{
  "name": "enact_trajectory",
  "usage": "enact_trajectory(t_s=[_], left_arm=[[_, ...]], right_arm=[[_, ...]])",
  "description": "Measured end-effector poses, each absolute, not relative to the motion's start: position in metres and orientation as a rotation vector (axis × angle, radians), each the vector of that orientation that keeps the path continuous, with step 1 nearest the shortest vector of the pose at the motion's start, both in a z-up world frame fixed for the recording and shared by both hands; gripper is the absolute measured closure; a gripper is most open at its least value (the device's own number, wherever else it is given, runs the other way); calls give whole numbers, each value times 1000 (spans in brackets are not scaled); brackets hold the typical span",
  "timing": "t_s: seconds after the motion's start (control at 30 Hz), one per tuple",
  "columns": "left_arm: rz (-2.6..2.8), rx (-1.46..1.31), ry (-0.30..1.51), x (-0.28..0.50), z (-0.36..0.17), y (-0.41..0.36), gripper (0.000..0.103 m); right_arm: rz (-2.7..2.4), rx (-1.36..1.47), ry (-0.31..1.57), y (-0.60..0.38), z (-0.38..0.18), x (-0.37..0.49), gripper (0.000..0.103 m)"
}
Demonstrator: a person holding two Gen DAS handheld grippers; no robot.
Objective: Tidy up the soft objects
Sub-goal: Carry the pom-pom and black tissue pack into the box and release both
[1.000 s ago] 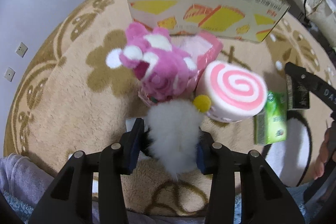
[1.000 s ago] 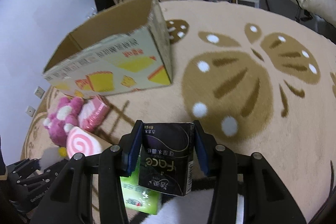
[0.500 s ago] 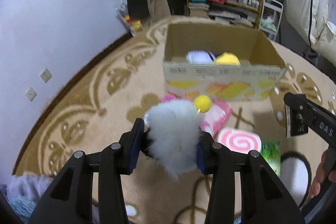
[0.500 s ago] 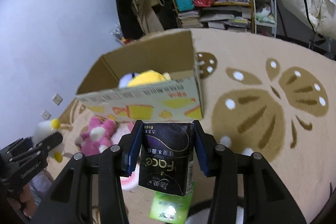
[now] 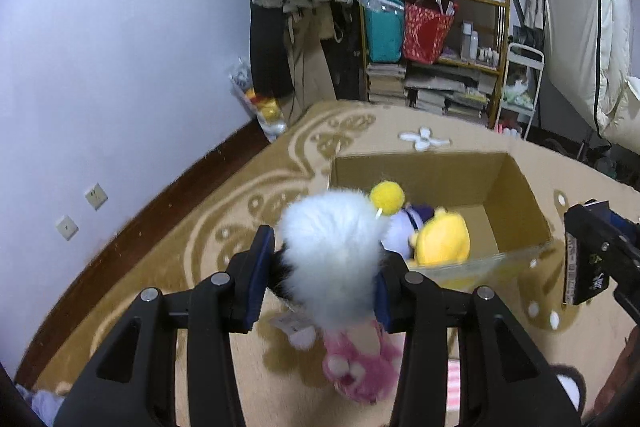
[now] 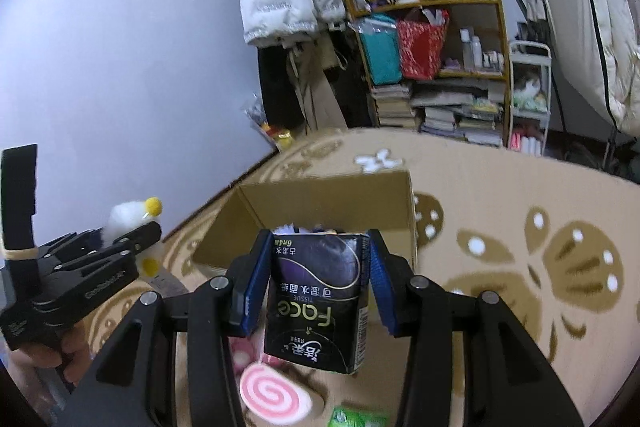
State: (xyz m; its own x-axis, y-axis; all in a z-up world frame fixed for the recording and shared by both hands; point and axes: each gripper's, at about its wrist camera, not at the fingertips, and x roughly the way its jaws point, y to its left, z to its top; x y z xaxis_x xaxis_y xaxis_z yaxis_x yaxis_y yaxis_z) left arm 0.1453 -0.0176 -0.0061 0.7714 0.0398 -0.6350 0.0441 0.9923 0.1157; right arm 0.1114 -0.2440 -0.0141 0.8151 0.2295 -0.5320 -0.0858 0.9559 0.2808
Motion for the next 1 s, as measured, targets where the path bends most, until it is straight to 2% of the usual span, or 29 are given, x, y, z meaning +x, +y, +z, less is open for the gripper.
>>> enact_trajectory(t_s=[0.37,0.7,0.97,1.0], left_arm=[[-23,126,597,190,13,-23,60],[-65,112,636,211,-12,-36,59],[-39,135,681,220,-34,-40,43],[-40,134,687,220,-36,-39,37]], right_arm=[[198,165,536,-231,-5,148,54],[202,110,570,-232,-32,176,53],[199,143,624,-241,-50,187,52],[202,151,634,-242,-52,188,52]])
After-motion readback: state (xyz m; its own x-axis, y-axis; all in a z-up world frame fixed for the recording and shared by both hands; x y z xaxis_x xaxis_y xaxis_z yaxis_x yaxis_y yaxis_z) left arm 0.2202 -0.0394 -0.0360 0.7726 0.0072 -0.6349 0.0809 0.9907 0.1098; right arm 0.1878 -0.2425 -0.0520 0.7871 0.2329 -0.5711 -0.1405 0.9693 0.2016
